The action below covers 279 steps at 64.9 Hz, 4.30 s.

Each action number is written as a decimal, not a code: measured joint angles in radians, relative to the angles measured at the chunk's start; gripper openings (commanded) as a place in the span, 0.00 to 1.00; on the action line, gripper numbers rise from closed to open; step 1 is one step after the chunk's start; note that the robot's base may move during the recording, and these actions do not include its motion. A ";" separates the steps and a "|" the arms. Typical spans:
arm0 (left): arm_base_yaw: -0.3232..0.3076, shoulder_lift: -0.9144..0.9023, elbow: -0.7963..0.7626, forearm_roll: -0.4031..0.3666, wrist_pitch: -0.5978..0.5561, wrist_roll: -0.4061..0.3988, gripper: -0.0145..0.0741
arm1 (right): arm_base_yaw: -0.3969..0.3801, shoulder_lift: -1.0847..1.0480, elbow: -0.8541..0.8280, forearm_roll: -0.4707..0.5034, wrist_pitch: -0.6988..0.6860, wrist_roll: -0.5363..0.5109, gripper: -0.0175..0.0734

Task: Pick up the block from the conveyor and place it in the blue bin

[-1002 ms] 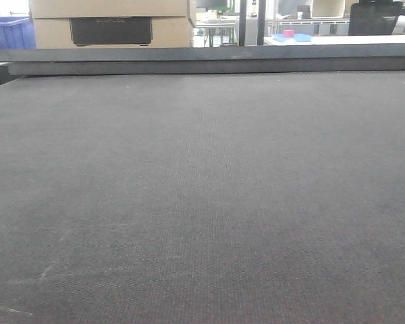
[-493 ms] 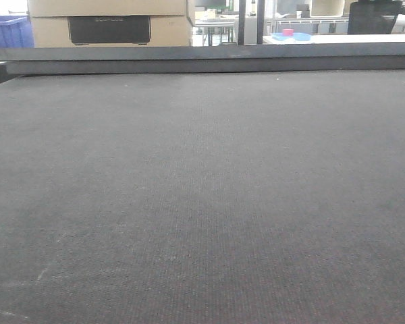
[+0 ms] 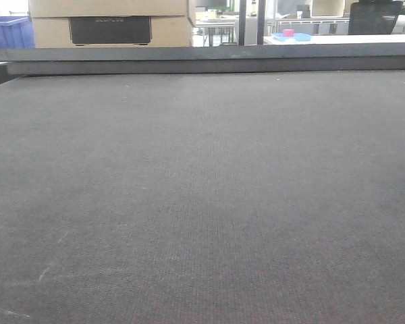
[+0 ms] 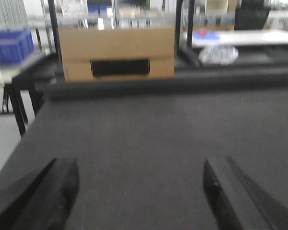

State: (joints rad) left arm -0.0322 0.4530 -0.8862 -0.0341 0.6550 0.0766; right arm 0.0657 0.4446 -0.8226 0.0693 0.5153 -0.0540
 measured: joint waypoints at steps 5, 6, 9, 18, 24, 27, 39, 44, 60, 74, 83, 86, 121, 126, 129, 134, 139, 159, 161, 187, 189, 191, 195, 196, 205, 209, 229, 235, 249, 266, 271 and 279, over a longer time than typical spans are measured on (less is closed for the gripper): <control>-0.022 0.051 -0.011 0.000 0.030 0.000 0.75 | 0.000 0.062 -0.012 0.000 0.011 0.000 0.82; -0.027 0.064 -0.013 0.000 0.035 0.000 0.75 | 0.003 0.079 -0.013 0.000 0.014 0.000 0.82; -0.045 0.090 -0.015 0.000 0.052 -0.002 0.75 | 0.017 0.114 -0.020 0.000 0.023 0.000 0.82; -0.072 0.180 -0.025 0.004 0.119 -0.035 0.75 | 0.069 0.244 -0.063 0.000 0.104 -0.002 0.82; -0.076 0.256 -0.054 0.020 0.200 -0.065 0.75 | 0.099 0.354 -0.129 0.000 0.218 -0.002 0.82; -0.076 0.288 -0.072 0.034 0.239 -0.077 0.75 | 0.106 0.407 -0.166 0.000 0.288 -0.002 0.82; -0.076 0.418 -0.143 0.042 0.344 -0.099 0.75 | 0.114 0.620 -0.297 -0.002 0.476 0.031 0.82; -0.076 0.462 -0.148 0.042 0.357 -0.103 0.75 | 0.114 0.692 -0.313 -0.004 0.511 0.045 0.82; -0.076 0.522 -0.148 0.034 0.362 -0.103 0.75 | 0.112 0.912 -0.311 -0.015 0.525 0.093 0.82; -0.076 0.523 -0.148 0.034 0.362 -0.103 0.75 | 0.092 1.069 -0.301 -0.028 0.479 0.115 0.82; -0.076 0.523 -0.148 0.034 0.362 -0.103 0.75 | 0.084 1.139 -0.294 -0.028 0.438 0.146 0.82; -0.076 0.523 -0.148 0.034 0.362 -0.103 0.75 | 0.079 1.157 -0.294 -0.028 0.430 0.150 0.82; -0.076 0.523 -0.153 0.034 0.394 -0.103 0.75 | 0.075 1.240 -0.293 -0.031 0.413 0.161 0.08; -0.076 0.527 -0.161 0.039 0.423 -0.103 0.75 | 0.075 1.240 -0.293 -0.031 0.415 0.161 0.01; -0.076 0.536 -0.176 0.042 0.446 -0.103 0.75 | 0.075 1.238 -0.293 -0.031 0.415 0.161 0.02; -0.069 0.560 -0.199 0.044 0.476 -0.103 0.75 | 0.075 1.226 -0.293 -0.031 0.416 0.158 0.02; -0.039 0.593 -0.223 0.044 0.493 -0.097 0.75 | 0.075 1.193 -0.291 -0.031 0.416 0.158 0.02; 0.158 0.772 -0.245 0.046 0.541 0.067 0.75 | 0.154 1.019 -0.291 -0.035 0.392 0.133 0.02; 0.165 0.789 -0.245 0.048 0.526 0.078 0.75 | 0.163 1.008 -0.291 -0.035 0.387 0.133 0.02; 0.172 1.037 -0.247 0.034 0.364 0.110 0.75 | 0.254 0.954 -0.291 -0.023 0.366 0.132 0.02; 0.172 1.059 -0.247 0.040 0.353 0.110 0.75 | 0.254 0.954 -0.291 -0.018 0.361 0.132 0.02; 0.172 1.075 -0.247 0.040 0.343 0.110 0.75 | 0.254 0.954 -0.291 -0.015 0.357 0.132 0.02; 0.172 1.109 -0.247 0.040 0.322 0.112 0.75 | 0.254 0.954 -0.291 -0.011 0.352 0.132 0.02; 0.172 1.116 -0.247 0.040 0.316 0.112 0.75 | 0.254 0.954 -0.291 -0.011 0.350 0.132 0.02; 0.172 1.175 -0.247 0.040 0.288 0.112 0.75 | 0.254 0.954 -0.291 -0.009 0.340 0.132 0.02; 0.172 1.195 -0.247 0.040 0.281 0.112 0.75 | 0.254 0.954 -0.291 -0.008 0.338 0.130 0.02; 0.172 1.246 -0.247 0.034 0.265 0.105 0.71 | 0.254 0.954 -0.291 -0.008 0.330 0.130 0.02; 0.172 1.248 -0.247 0.040 0.264 0.100 0.56 | 0.254 0.954 -0.291 -0.008 0.324 0.130 0.02; 0.172 1.248 -0.247 0.034 0.266 0.080 0.04 | 0.254 0.954 -0.291 -0.008 0.313 0.130 0.02; 0.135 1.181 -0.247 0.034 0.281 0.071 0.04 | 0.254 0.953 -0.272 -0.008 0.285 0.130 0.02; 0.098 1.137 -0.247 0.034 0.281 0.062 0.04 | 0.254 0.952 -0.247 -0.008 0.277 0.130 0.02; 0.041 1.053 -0.247 0.021 0.263 0.034 0.04 | 0.254 0.952 -0.194 -0.008 0.258 0.130 0.02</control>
State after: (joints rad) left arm 0.0093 1.5065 -1.1328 -0.0136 0.9183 0.1109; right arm 0.3199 1.3963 -1.0162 0.0618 0.7733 0.0756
